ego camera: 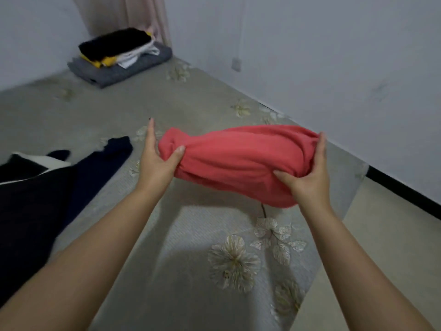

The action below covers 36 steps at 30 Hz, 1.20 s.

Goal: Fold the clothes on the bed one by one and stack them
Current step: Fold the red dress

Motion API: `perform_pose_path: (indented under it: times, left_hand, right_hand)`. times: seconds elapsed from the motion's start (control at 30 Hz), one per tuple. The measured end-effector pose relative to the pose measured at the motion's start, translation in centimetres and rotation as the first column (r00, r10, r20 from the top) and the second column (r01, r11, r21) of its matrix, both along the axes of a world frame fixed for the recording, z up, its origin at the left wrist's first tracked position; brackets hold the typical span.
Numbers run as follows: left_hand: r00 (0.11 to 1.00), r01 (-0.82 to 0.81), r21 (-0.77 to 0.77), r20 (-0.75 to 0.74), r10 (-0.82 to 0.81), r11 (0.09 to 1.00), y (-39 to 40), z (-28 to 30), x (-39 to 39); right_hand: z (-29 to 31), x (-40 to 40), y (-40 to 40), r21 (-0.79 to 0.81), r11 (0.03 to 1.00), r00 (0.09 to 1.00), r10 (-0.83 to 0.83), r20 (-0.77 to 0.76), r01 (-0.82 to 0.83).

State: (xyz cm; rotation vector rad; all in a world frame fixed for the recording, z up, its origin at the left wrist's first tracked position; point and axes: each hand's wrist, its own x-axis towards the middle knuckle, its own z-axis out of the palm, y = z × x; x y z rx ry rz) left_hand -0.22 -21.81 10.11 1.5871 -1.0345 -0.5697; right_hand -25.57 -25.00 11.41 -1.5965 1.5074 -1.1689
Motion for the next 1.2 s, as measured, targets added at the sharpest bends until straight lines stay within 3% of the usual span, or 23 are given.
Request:
perform_pose_path:
  times: [0.13,0.23,0.33,0.43,0.57,0.67,0.8,0.9,1.0,1.1,1.2]
  left_hand:
    - [0.991,0.099,0.115,-0.106,-0.087,0.988,5.1,-4.2,-0.3]
    - [0.980,0.129,0.327,-0.184,-0.071,0.936,10.3,-10.9,-1.2]
    - [0.974,0.125,0.555,-0.228,0.006,0.823,16.5,-17.8,-2.1]
    - [0.979,0.062,0.665,-0.187,0.086,0.744,19.9,-21.3,-2.3]
    - [0.984,-0.013,0.676,-0.121,0.128,0.737,18.9,-21.8,-1.2]
    - [0.993,-0.116,0.694,0.094,0.070,0.711,17.1,-20.9,-0.6]
    - [0.955,-0.139,0.661,0.287,-0.077,0.738,13.2,-20.9,-1.4]
    - [0.960,-0.119,0.733,0.257,-0.110,0.670,10.5,-21.9,-2.4]
    - [0.940,-0.195,0.795,0.319,-0.122,0.574,9.2,-22.4,-3.2]
    - [0.927,-0.212,0.776,0.352,-0.130,0.594,8.7,-22.6,-3.6]
    - [0.977,-0.135,0.771,0.208,-0.046,0.622,7.8,-22.0,-3.3]
  right_hand:
    - [-4.3,-1.0,4.5,0.076,0.995,0.995,0.070,-0.067,-0.065]
    - [-11.6,-2.0,10.1,0.241,0.970,0.992,-0.011,-0.126,0.042]
    - [-18.1,-3.2,16.9,0.543,0.831,0.980,-0.011,-0.197,0.118]
    - [-20.9,-4.6,20.1,0.615,0.784,0.993,-0.014,-0.115,0.083]
    - [-20.4,-5.7,16.9,0.598,0.772,0.974,-0.130,-0.184,0.216]
    - [-19.8,-5.7,13.1,0.495,0.831,0.958,-0.149,-0.245,0.255]
    - [-21.0,-3.9,9.0,0.513,0.826,0.938,-0.053,-0.342,0.234]
    - [-21.6,-2.7,8.3,0.420,0.883,0.912,-0.022,-0.411,0.210]
    - [-20.8,-3.1,7.3,0.259,0.936,0.907,-0.120,-0.404,0.239]
    - [-20.5,-3.7,6.5,0.182,0.936,0.901,-0.215,-0.377,0.300]
    - [-21.2,-4.2,7.0,0.305,0.904,0.885,-0.144,-0.443,0.300]
